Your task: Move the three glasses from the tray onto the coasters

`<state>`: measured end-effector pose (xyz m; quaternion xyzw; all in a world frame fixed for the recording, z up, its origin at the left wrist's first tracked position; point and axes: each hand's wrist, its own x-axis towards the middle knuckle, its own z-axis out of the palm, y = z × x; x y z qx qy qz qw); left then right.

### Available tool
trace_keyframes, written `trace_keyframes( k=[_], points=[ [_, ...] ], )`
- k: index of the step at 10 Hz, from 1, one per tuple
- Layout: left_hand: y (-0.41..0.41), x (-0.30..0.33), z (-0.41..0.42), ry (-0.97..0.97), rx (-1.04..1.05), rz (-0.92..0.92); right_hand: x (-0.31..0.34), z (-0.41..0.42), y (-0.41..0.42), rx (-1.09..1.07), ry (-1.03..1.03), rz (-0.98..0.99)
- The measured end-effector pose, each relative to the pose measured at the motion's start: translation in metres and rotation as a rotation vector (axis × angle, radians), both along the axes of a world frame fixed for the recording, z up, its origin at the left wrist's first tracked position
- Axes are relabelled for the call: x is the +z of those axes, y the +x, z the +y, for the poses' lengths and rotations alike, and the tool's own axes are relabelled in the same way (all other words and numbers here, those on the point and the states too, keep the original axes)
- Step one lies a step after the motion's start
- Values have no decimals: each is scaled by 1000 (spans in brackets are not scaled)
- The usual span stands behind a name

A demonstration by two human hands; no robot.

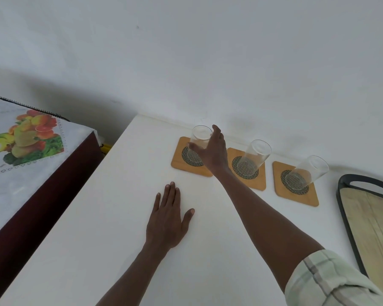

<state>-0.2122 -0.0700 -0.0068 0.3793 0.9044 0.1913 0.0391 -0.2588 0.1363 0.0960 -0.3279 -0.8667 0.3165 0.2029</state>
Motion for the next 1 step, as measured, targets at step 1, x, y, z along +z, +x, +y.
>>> trace_keyframes(
  k=[1],
  points=[
    [1,0,1,-1,2,-5,1,-8,9,-45,32,60]
  ],
)
